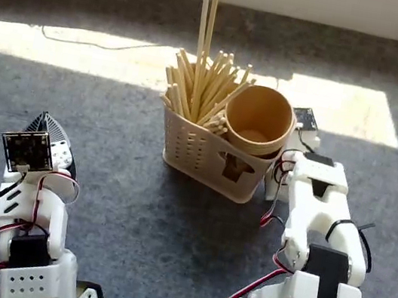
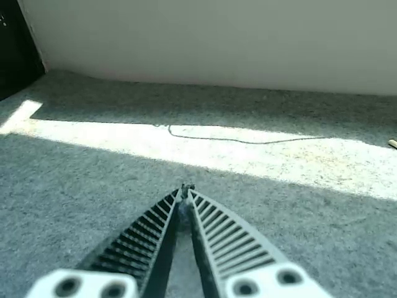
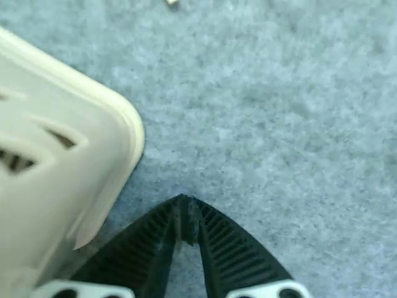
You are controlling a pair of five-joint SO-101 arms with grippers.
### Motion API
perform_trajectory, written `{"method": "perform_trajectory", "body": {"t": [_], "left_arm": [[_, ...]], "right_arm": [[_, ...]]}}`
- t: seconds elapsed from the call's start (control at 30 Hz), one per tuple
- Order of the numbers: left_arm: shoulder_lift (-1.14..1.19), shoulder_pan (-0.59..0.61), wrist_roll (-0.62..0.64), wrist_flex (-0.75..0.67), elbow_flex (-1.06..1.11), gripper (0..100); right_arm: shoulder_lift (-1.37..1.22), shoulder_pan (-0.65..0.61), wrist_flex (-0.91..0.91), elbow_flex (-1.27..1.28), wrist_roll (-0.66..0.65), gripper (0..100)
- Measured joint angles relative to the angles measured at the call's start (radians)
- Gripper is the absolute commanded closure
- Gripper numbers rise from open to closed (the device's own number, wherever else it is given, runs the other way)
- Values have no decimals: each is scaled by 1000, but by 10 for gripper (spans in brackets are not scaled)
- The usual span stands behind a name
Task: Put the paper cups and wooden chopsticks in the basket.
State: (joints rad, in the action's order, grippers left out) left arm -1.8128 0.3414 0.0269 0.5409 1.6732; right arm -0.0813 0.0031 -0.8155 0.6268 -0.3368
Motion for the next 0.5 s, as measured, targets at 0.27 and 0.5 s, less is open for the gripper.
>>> {"method": "perform_trajectory", "body": {"t": [0.27,0.5], "left_arm": [[0,0,0,0,0,992],[0,0,0,0,0,992]], "right_arm": [[-8,26,-94,-104,0,992],[-8,2,-138,-150,2,992]]}}
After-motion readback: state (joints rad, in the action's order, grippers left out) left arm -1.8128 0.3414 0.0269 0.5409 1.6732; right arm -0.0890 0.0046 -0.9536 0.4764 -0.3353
